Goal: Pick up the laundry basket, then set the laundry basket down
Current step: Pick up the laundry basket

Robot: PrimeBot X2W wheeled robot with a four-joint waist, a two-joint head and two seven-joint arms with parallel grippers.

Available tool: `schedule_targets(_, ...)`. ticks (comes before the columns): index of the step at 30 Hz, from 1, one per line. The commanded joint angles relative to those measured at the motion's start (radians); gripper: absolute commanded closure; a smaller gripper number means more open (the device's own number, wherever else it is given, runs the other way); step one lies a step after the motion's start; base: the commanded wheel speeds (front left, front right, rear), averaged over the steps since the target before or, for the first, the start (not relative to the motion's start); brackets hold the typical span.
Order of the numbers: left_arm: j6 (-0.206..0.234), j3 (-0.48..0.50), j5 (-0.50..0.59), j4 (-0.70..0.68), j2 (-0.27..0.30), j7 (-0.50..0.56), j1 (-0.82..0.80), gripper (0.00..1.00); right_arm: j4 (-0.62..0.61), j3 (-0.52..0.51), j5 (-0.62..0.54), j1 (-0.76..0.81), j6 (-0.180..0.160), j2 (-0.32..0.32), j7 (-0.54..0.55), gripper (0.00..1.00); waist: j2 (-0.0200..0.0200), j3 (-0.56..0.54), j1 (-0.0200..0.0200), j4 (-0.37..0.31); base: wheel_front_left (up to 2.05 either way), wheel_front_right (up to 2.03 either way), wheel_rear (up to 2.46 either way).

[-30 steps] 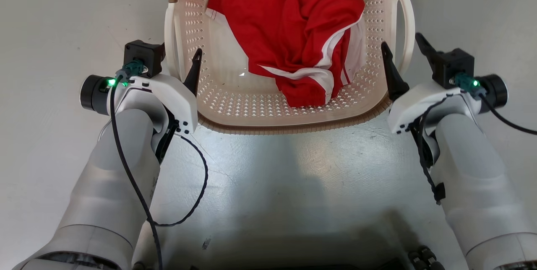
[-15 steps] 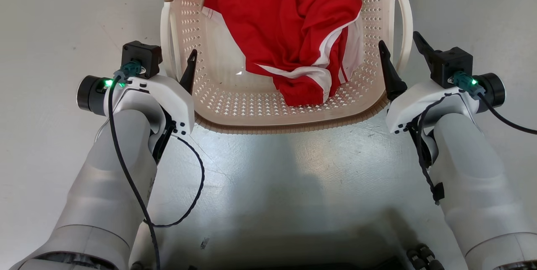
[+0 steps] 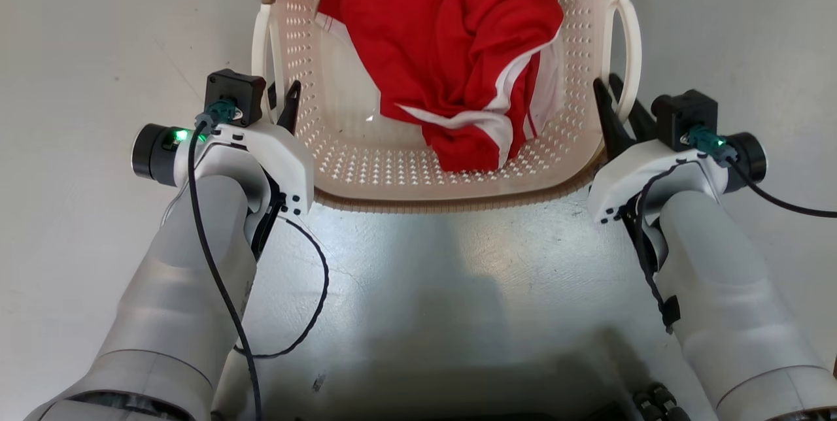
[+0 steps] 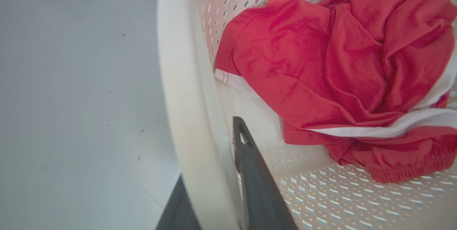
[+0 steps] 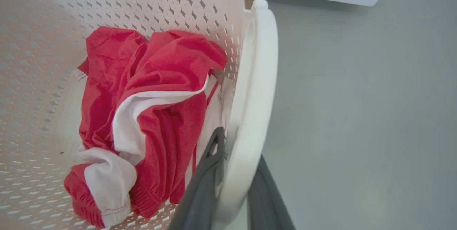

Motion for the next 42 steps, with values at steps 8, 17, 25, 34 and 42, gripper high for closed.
schedule_targets(8, 0.003, 0.004, -0.005, 0.031, 0.024, -0.006, 0.057, 1.0, 0.084, 0.083, 0.036, 0.03, 0.007, -0.001, 0.001, 1.0, 0.0, -0.077, 0.0, -0.013, 0.0, 0.0, 0.0)
schedule_targets(17, 0.019, 0.016, -0.036, 0.099, 0.014, -0.006, 0.133, 1.0, 0.15, 0.212, 0.107, 0.043, 0.007, -0.001, 0.058, 1.0, 0.0, -0.225, 0.0, -0.041, 0.0, 0.0, 0.0)
schedule_targets(25, 0.039, 0.023, -0.064, 0.142, 0.007, 0.003, 0.23, 1.0, 0.14, 0.349, 0.223, 0.13, 0.007, -0.001, 0.156, 1.0, 0.0, -0.413, 0.0, -0.056, 0.0, 0.0, 0.0)
schedule_targets(34, 0.05, 0.001, -0.076, 0.158, -0.005, 0.04, 0.358, 1.0, 0.111, 0.47, 0.315, 0.256, 0.007, -0.001, 0.26, 1.0, 0.0, -0.615, 0.0, -0.071, 0.0, 0.0, 0.0)
schedule_targets(42, 0.042, -0.036, -0.088, 0.161, -0.016, 0.081, 0.475, 1.0, 0.102, 0.547, 0.369, 0.347, 0.007, -0.001, 0.337, 1.0, 0.0, -0.771, 0.0, -0.098, 0.0, 0.0, 0.0)
